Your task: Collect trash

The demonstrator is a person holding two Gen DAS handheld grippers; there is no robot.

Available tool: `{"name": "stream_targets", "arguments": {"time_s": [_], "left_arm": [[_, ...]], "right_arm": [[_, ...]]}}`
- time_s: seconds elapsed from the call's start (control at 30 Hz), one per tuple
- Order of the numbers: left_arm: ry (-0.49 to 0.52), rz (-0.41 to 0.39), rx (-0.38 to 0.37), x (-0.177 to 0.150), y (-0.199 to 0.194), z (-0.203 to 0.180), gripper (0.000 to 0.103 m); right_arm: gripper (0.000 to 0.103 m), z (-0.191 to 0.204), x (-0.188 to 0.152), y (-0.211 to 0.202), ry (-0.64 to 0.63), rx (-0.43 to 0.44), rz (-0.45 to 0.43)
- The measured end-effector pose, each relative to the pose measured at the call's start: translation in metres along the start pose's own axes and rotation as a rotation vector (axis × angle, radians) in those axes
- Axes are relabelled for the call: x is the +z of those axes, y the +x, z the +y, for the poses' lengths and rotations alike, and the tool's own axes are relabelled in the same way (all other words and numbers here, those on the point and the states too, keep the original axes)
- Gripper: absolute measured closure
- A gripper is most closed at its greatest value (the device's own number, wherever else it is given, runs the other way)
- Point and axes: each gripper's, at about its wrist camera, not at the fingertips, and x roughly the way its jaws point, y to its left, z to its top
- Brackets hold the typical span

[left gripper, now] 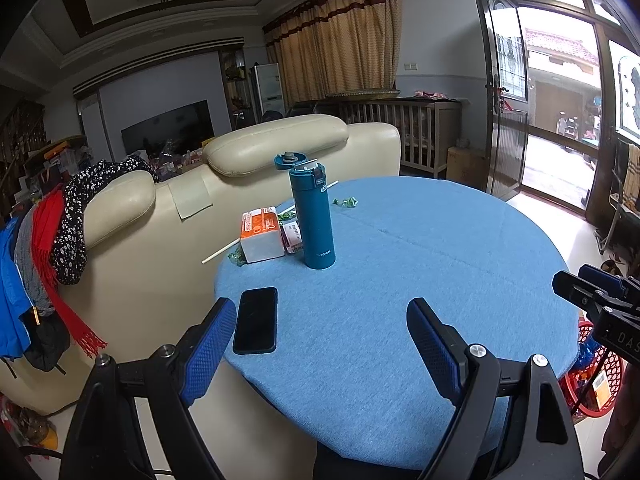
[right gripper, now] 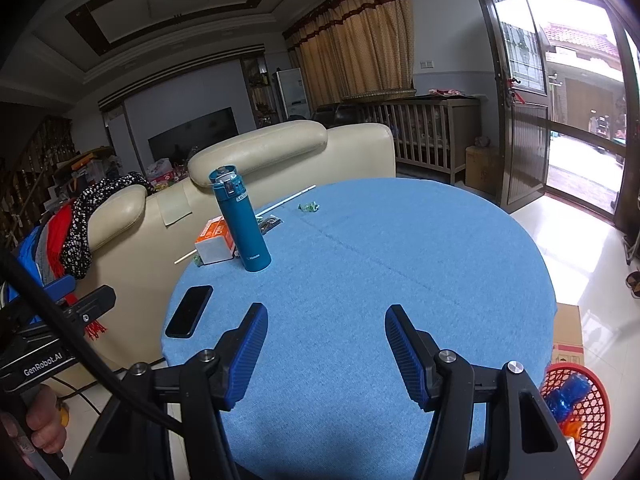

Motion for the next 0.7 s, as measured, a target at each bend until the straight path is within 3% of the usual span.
{"name": "stream_targets", "arguments": {"time_s": [0.7], "left_arm": [[0.001, 0.013, -0.002, -0.0022, 0.0031, -0.0003, 0.015]], "right_arm": [[0.038, -0.0018, -0.004, 0.0028, 0.006, -0.005, 0.002]]}}
